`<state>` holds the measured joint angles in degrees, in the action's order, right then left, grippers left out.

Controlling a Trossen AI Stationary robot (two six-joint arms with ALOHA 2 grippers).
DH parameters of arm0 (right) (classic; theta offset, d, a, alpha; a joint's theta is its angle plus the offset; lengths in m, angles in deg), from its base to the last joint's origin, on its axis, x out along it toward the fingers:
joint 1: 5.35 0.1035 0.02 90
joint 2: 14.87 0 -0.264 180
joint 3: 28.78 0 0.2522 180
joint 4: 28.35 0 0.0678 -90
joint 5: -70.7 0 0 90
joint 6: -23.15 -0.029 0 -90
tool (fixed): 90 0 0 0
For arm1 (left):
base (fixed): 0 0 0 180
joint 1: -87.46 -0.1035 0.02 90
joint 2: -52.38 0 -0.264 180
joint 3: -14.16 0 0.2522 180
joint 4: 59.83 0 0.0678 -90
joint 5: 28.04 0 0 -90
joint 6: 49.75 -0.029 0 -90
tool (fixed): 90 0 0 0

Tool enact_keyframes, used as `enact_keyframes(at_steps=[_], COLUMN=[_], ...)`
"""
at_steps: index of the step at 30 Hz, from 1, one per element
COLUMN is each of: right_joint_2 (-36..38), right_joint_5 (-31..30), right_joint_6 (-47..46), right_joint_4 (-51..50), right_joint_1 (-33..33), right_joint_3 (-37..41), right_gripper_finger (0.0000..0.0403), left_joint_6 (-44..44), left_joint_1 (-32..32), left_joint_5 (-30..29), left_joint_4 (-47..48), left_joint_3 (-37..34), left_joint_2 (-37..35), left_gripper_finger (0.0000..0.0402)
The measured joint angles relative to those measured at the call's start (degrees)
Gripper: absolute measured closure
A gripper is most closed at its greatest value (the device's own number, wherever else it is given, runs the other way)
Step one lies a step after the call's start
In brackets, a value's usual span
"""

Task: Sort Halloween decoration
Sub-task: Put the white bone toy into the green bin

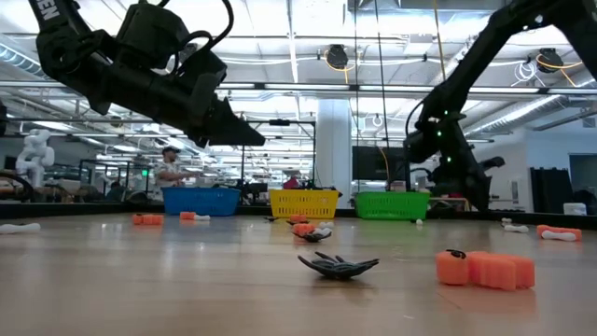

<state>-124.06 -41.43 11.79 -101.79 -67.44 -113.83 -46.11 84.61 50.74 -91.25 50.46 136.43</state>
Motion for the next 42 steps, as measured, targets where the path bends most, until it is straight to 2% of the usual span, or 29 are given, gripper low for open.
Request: enact_keyframes(at_steps=[12,16,20,25,33,38,42], right_joint_2=[-2.2,-2.8,-2.7,-2.8,-2.8,-2.5,-1.2], right_joint_5=[-0.3,3.9,4.8,14.0,22.0,22.4,22.3], right_joint_6=[-2.6,-3.1,-5.5,-3.5,-4.2,-3.5,-0.4], right_joint_4=[-2.6,-3.1,-1.2,4.2,9.0,10.4,11.3], right_joint_1=[-0.5,-0.4,-0.6,1.3,4.8,5.3,5.6], right_joint_3=[-2.3,-4.7,-9.0,-9.7,-9.7,-9.7,-9.7], right_gripper_finger=[0.0403,0.0403,0.0403,0.0403,0.0403,0.0403,0.0403], left_joint_6=[0.0,-0.2,-1.0,-1.0,-1.0,-1.0,-0.5], left_joint_1=[0.0,0.0,0.0,0.0,0.0,0.0,0.0], left_joint_5=[0.0,-0.2,-1.4,-2.1,-3.2,-5.1,-6.2], left_joint_4=[0.7,0.8,3.0,7.6,13.3,13.5,9.1], left_joint_3=[0.0,0.0,0.0,0.0,0.0,-0.5,-3.4], left_joint_2=[0.0,-0.3,-3.0,-7.6,-12.1,-13.2,-13.3], left_gripper_finger=[0.0402,0.0402,0.0402,0.0402,0.0402,0.0402,0.0402])
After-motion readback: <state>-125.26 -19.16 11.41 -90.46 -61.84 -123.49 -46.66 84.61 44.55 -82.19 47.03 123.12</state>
